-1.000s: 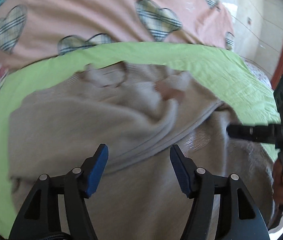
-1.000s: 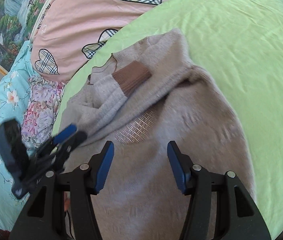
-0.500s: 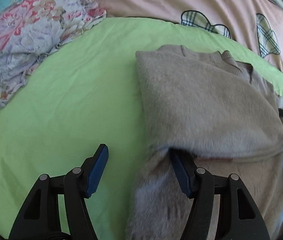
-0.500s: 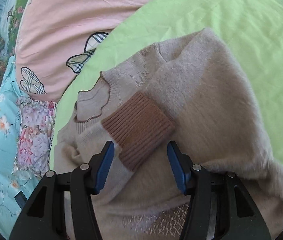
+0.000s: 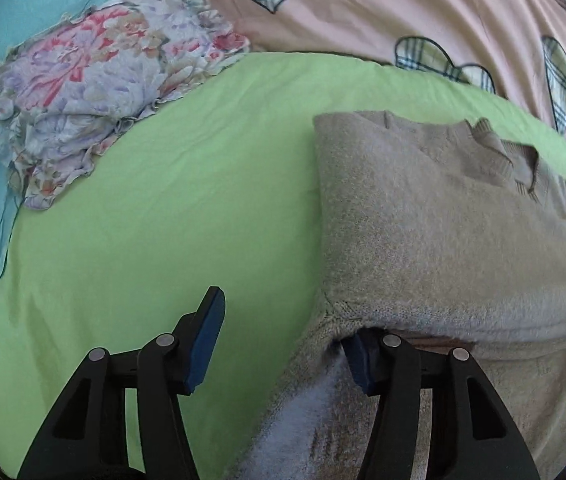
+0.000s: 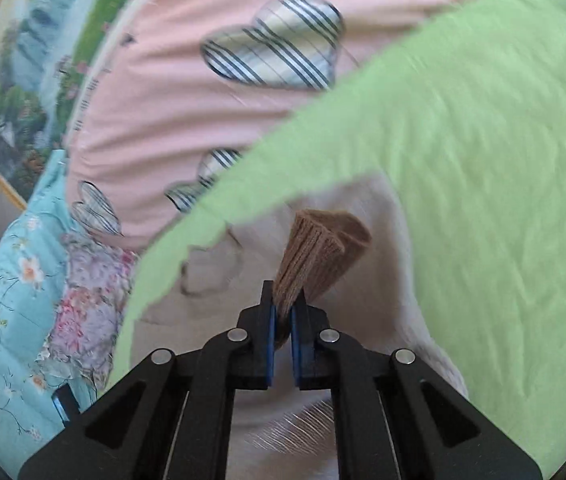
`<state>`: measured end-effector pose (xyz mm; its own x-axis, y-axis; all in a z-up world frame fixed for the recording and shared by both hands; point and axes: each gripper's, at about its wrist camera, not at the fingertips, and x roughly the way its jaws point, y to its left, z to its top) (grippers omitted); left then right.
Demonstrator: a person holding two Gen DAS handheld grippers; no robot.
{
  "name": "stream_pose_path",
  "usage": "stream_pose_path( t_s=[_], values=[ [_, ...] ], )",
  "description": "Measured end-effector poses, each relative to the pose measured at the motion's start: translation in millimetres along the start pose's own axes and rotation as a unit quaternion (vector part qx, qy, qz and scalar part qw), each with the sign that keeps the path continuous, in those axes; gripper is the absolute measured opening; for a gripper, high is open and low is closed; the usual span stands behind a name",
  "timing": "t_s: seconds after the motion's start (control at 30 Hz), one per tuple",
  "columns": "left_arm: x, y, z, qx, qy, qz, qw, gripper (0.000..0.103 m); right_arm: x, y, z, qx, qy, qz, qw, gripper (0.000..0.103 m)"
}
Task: Fold small clothes
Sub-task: 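Lay the sleeve on the body and open the left gripper, then move both grippers to the brown ribbed hem of the sweater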
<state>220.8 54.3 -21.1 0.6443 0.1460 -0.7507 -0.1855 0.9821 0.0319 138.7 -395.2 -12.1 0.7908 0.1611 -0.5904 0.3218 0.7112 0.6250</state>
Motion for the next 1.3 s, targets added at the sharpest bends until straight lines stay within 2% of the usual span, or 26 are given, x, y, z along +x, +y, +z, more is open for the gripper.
stream_pose_path(
  t_s=[0.07,0.13,0.2,0.27,0.3,0.37,0.43,0.47,0.5,0.53,0.57,0.63,0.67,0.7,0.73,0.83,0.9,0.93,0.97,1.0,1.03,1.07,1.13,1.2,1.3],
  values=[
    [-3.6,9.0,0.7,-0.02,-0.005,-0.019,0.9996,0.058,1.4,-5.8,-7.6,0.001,-0.001,0.004,1.0,0.007],
    [2.7,7.2,-2.0,-0.01,0.007,-0.016,0.9998,0.058,-0.2,-6.9,-9.5,-0.003,-0.006,-0.001,1.0,0.007],
    [8.5,7.3,-4.6,-0.01,0.024,-0.016,0.9995,0.058,8.3,-10.5,-10.8,-0.011,0.021,-0.019,1.0,0.007],
    [7.6,10.8,-4.0,-0.014,0.026,-0.033,0.999,0.058,10.0,-15.0,-13.8,-0.014,0.045,-0.04,0.998,0.008],
    [7.1,12.3,-3.5,-0.015,0.026,-0.037,0.9989,0.058,6.1,-14.3,-13.2,-0.013,0.044,-0.043,0.998,0.013],
    [6.6,17.9,-5.4,-0.017,0.031,-0.045,0.9984,0.059,-11.9,-9.4,-12.2,-0.024,0.025,-0.074,0.997,0.02],
    [4.9,25.1,-6.5,-0.024,0.037,-0.062,0.9971,0.059,-28.9,-1.4,-12.5,-0.042,-0.005,-0.102,0.994,0.034],
    [3.4,29.1,-7.3,-0.026,0.036,-0.067,0.9968,0.059,-39.6,5.8,-11.7,-0.056,-0.021,-0.107,0.993,0.038],
    [1.4,32.9,-8.3,-0.028,0.037,-0.073,0.9963,0.059,-43.1,10.3,-11.0,-0.064,-0.025,-0.103,0.992,0.046],
    [-3.1,37.0,-9.5,-0.031,0.04,-0.097,0.994,0.058,-45.4,15.1,-10.4,-0.075,-0.026,-0.097,0.992,0.055],
    [-9.2,40.8,-10.3,-0.033,0.04,-0.136,0.9893,0.058,-47.3,18.4,-10.6,-0.08,-0.026,-0.089,0.992,0.058],
    [-17.6,49.0,-7.0,-0.042,0.043,-0.224,0.9728,0.061,-44.8,19.4,-10.8,-0.079,-0.022,-0.083,0.993,0.06],
    [-19.9,51.7,-1.8,-0.046,0.044,-0.251,0.9658,0.068,-41.7,18.6,-12.4,-0.078,-0.017,-0.083,0.993,0.06],
    [-19.2,51.6,3.7,-0.044,0.046,-0.261,0.9633,0.077,-38.8,17.3,-13.9,-0.078,-0.013,-0.084,0.993,0.06],
    [-13.9,49.3,13.9,-0.039,0.052,-0.26,0.9633,0.079,-35.1,18.8,-15.2,-0.079,-0.009,-0.085,0.993,0.06],
    [11.9,39.4,38.4,-0.033,0.063,-0.252,0.965,0.08,-27.2,19.6,-20.9,-0.077,0.001,-0.082,0.994,0.06],
    [42.2,31.1,50.4,-0.04,0.103,-0.265,0.958,0.08,-25.8,25.0,-23.7,-0.081,-0.001,-0.073,0.994,0.06],
    [58.2,25.1,55.0,-0.042,0.124,-0.277,0.9519,0.078,-25.6,27.2,-24.8,-0.085,-0.002,-0.072,0.994,0.06],
    [67.2,19.1,59.0,-0.037,0.125,-0.274,0.9527,0.075,-25.6,29.1,-25.3,-0.089,-0.003,-0.071,0.993,0.06],
    [67.0,13.0,62.2,-0.023,0.111,-0.266,0.9573,0.058,-25.9,30.5,-25.7,-0.092,-0.004,-0.072,0.993,0.06],
    [64.3,5.0,63.6,0.0,0.095,-0.264,0.9598,0.036,-25.5,31.0,-25.2,-0.094,-0.005,-0.071,0.993,0.06],
    [62.2,-0.4,62.0,0.014,0.092,-0.265,0.9597,0.008,-25.4,32.0,-24.6,-0.097,-0.006,-0.072,0.993,0.06],
    [53.2,-2.3,64.3,0.02,0.059,-0.236,0.9698,0.007,-24.9,36.0,-23.0,-0.107,-0.011,-0.071,0.992,0.06],
    [45.9,4.1,66.4,0.007,0.028,-0.22,0.975,0.007,-25.8,42.9,-21.5,-0.123,-0.022,-0.06,0.99,0.06],
    [53.1,4.8,62.9,0.0,0.03,-0.204,0.9786,0.007,-19.4,53.4,-21.8,-0.145,-0.021,-0.048,0.988,0.06]
  ],
)
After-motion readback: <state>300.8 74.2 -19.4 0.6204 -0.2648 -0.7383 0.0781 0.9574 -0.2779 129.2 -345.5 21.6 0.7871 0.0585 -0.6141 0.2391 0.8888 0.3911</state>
